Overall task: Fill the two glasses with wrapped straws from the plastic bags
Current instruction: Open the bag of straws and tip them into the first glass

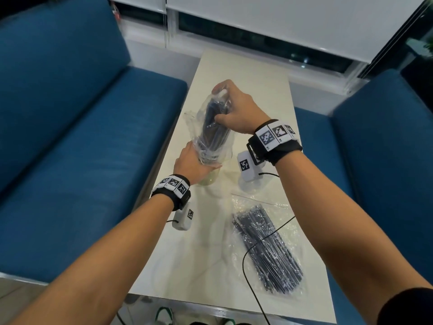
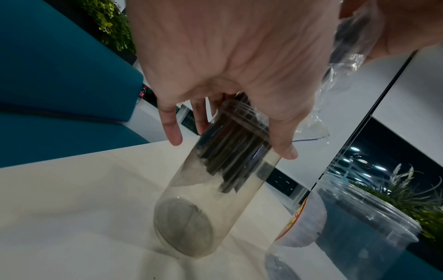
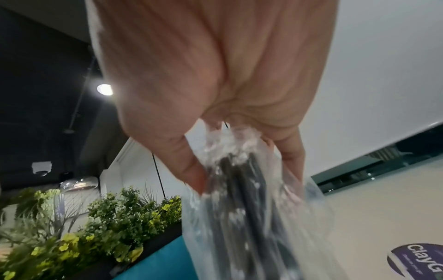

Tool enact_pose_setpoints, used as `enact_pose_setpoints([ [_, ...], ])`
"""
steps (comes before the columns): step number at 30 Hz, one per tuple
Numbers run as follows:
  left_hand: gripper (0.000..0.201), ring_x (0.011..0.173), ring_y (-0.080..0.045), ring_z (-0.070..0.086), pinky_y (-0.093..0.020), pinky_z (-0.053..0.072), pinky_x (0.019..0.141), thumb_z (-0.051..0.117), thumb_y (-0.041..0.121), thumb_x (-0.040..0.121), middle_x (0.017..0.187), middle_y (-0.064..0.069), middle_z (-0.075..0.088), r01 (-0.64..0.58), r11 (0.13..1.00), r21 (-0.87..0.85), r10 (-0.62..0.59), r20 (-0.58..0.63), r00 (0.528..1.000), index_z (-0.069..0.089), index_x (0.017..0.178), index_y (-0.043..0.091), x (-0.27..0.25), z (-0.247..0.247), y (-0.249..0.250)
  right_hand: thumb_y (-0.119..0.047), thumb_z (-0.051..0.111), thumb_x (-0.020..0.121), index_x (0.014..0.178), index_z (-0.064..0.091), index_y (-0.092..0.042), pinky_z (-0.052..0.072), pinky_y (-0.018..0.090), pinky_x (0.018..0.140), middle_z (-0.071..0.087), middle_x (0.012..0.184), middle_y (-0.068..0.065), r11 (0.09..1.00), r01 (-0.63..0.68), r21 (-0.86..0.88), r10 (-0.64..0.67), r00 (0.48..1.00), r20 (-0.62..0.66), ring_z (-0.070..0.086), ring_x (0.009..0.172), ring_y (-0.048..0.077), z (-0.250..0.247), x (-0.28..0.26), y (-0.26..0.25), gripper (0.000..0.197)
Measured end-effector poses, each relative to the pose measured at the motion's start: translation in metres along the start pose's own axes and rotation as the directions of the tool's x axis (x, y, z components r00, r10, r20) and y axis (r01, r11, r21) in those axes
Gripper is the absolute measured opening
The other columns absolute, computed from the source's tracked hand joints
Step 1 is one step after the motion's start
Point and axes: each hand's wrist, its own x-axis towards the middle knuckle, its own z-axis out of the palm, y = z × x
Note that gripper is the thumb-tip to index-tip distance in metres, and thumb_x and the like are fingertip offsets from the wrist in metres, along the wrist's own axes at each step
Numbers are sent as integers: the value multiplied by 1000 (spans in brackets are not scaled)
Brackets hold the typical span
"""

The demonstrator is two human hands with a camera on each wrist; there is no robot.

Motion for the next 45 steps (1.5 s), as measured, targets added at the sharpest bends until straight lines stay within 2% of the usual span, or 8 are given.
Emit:
enact_pose_setpoints([
  [4, 104, 125, -21, 61, -51, 54, 105, 81, 81, 54, 135, 5, 61, 20, 1000, -16, -20, 2, 1000, 51, 139, 27, 3, 5, -2, -22, 82, 83, 141, 49, -22, 57, 42, 91, 62, 119, 11, 995, 100, 24, -95, 983, -160, 65, 100, 28, 2, -10, 2, 66],
  [14, 97, 114, -17, 68, -47, 60, 95, 83, 83, 51, 126, 10, 67, 9, 999, -33, -8, 12, 1000, 55, 132, 36, 6, 6, -5, -24, 83, 84, 122, 65, -19, 56, 46, 92, 67, 102, 3, 994, 101, 52, -75, 928, -366, 70, 85, 26, 1, -12, 2, 42],
  [20, 112, 108, -18, 70, -49, 61, 96, 80, 95, 38, 120, 10, 70, 58, 994, -88, -54, 47, 997, 56, 128, 32, 6, 4, -9, -14, 78, 87, 119, 68, -16, 60, 33, 83, 70, 95, 0, 985, 130, 113, -60, 874, -482, 70, 77, 16, -3, -15, 4, 33],
  [24, 114, 125, -21, 66, -52, 52, 110, 95, 65, 53, 138, 11, 66, 96, 982, -160, -90, 41, 995, 42, 148, 29, 4, 2, -6, -8, 72, 90, 119, 70, -13, 58, 24, 76, 73, 94, 5, 983, 157, 99, -71, 812, -580, 71, 76, 16, -14, -21, 1, 29],
  [27, 146, 141, -25, 57, -54, 43, 119, 98, 59, 59, 160, 5, 52, 103, 981, -162, -94, 63, 994, 8, 168, 21, 8, 4, -6, -2, 64, 90, 117, 69, -9, 48, 8, 70, 73, 96, 3, 978, 203, 55, -92, 649, -755, 61, 80, -2, -37, -33, -7, 28],
  [33, 153, 164, -29, 16, -50, 20, 132, 95, 56, 68, 178, -9, 6, 165, 978, -128, -157, 71, 985, -13, 169, 14, -17, -2, -2, -15, 57, 103, 110, 60, -6, 53, 27, 71, 64, 99, -12, 944, 329, 41, -102, 406, -908, 59, 84, -1, -64, -92, -24, 12],
  [39, 19, 96, -19, 65, -50, 58, 89, 62, 22, 103, 114, 3, 66, 4, 939, -344, -110, -289, 951, 64, 122, 18, -81, 1, -19, -5, 61, 101, 91, 52, -22, 40, 20, 64, 54, 86, -13, 911, 276, 307, 97, 581, -808, 46, 70, -1, -18, -171, -4, 22],
  [45, 49, 103, -17, 74, -37, 58, 86, 56, 59, 97, 124, 1, 69, 2, 786, -618, 23, 33, 999, 58, 140, 34, -139, -3, -3, -23, 62, 102, 110, 51, -24, 55, 31, 73, 64, 95, -8, 770, -155, 618, 495, 756, -427, 61, 77, 7, 96, -200, 38, 13],
])
